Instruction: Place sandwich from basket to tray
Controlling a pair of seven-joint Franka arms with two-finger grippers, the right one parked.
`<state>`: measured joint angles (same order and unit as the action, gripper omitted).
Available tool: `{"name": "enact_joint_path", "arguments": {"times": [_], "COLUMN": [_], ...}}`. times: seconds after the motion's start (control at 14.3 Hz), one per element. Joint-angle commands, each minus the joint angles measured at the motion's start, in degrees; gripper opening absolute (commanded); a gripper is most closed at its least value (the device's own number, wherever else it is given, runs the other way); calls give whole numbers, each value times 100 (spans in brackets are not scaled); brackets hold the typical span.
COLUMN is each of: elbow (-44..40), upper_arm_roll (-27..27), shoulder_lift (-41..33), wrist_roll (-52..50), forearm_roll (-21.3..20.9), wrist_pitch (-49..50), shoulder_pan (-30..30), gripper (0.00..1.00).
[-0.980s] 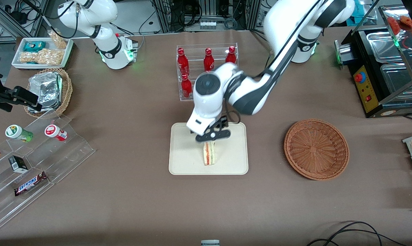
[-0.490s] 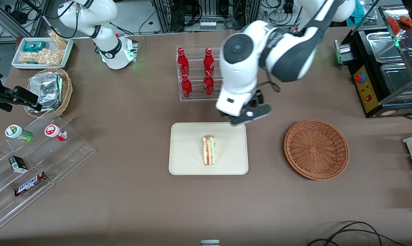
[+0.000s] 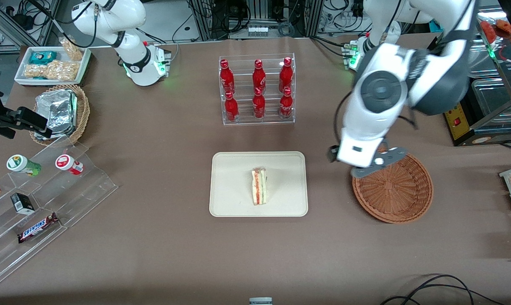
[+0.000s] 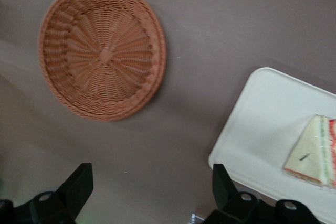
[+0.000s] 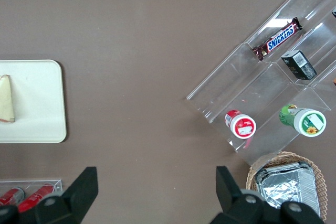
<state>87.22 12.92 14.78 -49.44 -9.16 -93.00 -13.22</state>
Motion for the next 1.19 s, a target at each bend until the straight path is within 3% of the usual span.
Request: {"name": "enact_joint_path", "arguments": {"times": [0.0,0.21,0.56,0.98,1.12], "elbow": [944,1463,1447,1140,1034], "upper_arm_roll": [44,35,88,-491,-579], "shoulder_lift": [-931,-1476,-1802,-1795,-1759], "wrist_roll": [573,1338,3015,5055,5085], "forearm_roll": [108,378,766,907,934], "wrist_pitch": [19,176,485,388,275], "shoulder_pan": [407,837,1672,1691,1656], "gripper": [100,100,100,100,100]}}
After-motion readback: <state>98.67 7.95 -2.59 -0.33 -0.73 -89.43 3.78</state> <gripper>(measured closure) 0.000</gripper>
